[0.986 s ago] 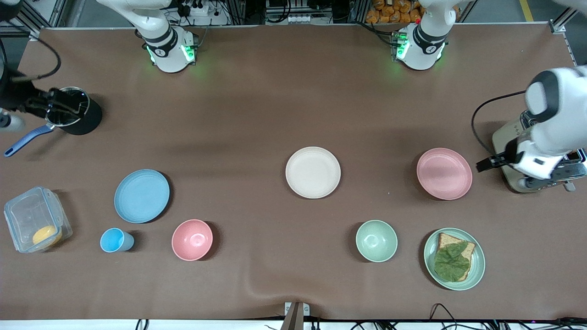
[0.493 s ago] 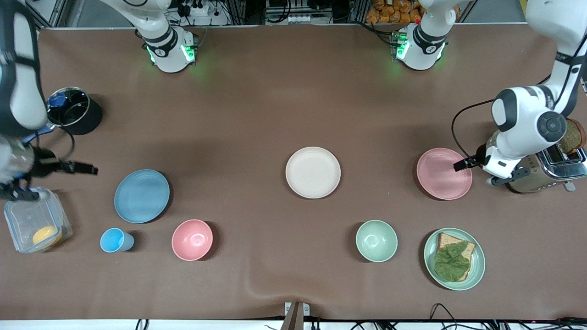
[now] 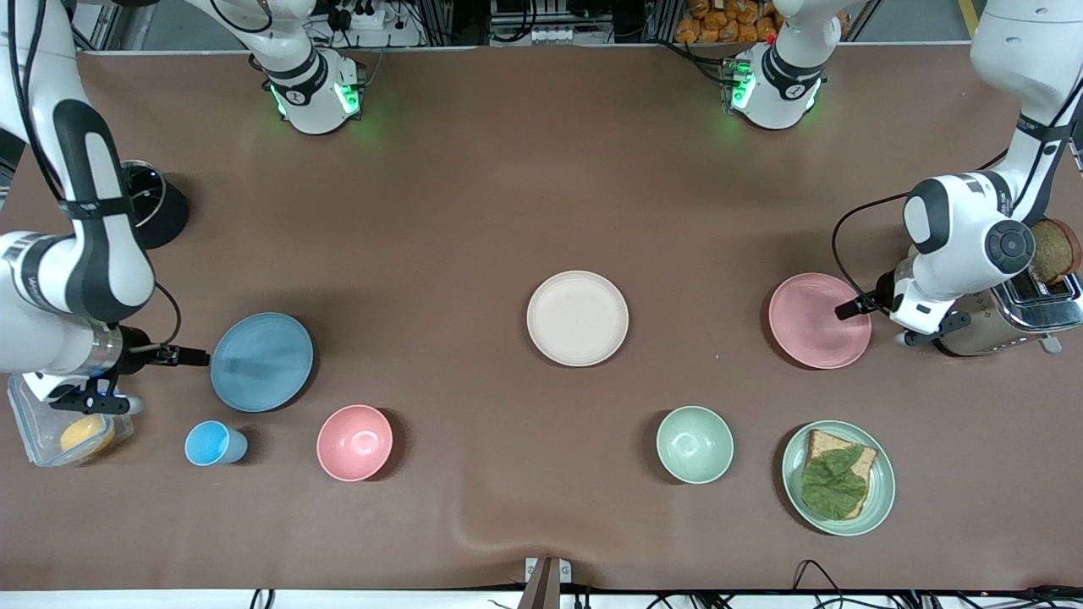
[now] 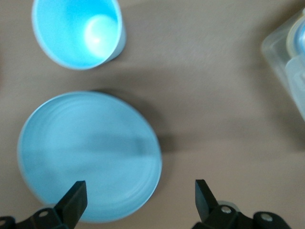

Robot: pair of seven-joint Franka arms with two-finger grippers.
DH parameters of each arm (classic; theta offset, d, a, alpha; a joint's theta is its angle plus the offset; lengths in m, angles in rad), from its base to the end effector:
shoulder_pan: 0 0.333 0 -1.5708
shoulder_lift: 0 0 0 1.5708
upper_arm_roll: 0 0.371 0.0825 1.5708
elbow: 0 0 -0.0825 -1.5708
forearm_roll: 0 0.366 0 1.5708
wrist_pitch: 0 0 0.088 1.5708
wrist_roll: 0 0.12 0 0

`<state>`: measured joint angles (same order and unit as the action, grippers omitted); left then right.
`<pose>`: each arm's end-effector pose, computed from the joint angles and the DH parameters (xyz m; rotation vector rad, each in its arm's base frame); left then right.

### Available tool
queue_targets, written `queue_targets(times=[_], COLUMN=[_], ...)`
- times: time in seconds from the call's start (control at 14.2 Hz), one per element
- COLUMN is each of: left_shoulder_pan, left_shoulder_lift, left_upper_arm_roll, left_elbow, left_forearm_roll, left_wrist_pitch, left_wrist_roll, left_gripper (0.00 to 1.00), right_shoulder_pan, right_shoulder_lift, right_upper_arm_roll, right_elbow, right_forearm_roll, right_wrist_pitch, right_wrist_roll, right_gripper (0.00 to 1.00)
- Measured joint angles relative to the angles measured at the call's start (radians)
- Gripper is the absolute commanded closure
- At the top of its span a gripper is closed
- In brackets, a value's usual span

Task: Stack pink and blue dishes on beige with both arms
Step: 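Grip the pink plate with the left gripper while the right gripper reaches the blue plate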

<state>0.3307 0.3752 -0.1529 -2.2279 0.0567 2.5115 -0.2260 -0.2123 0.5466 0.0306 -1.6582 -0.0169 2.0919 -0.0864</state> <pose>0.5394 0.0981 0.2508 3.0643 0.5649 -0.1351 0.6691 -0.1270 0.3277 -3.1166 0.1398 0.1738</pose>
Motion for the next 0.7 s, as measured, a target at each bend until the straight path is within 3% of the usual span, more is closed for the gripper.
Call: queue_targets(times=[0.14, 0.35, 0.49, 0.56, 0.7], left_shoulder_pan=[0.015, 0.019, 0.018, 0.018, 0.018], left_shoulder_lift=[0.016, 0.025, 0.025, 0.025, 0.025], left_upper_arm_roll=[0.0, -0.001, -0.003, -0.003, -0.003], left_elbow=[0.0, 0.001, 0.001, 0.002, 0.003], left_forearm_roll=[0.0, 0.0, 0.0, 0.0, 0.0], left_wrist_pitch=[0.013, 0.017, 0.017, 0.017, 0.018], left_wrist_roll=[0.0, 0.0, 0.0, 0.0, 0.0], left_gripper=[0.01, 0.52, 0.94, 1.0, 1.0], right_shoulder_pan=[-0.006, -0.008, -0.008, -0.008, -0.008], right_shoulder_lift=[0.009, 0.019, 0.028, 0.032, 0.042], right_upper_arm_roll=[0.0, 0.0, 0.0, 0.0, 0.0], right_elbow=[-0.036, -0.062, -0.074, -0.085, -0.117], right_forearm_roll=[-0.007, -0.009, -0.009, -0.009, -0.01], right_wrist_pitch=[0.064, 0.119, 0.164, 0.191, 0.256], right_wrist_roll=[0.0, -0.001, -0.006, -0.008, -0.009], right_gripper=[0.0, 0.0, 0.0, 0.0, 0.0])
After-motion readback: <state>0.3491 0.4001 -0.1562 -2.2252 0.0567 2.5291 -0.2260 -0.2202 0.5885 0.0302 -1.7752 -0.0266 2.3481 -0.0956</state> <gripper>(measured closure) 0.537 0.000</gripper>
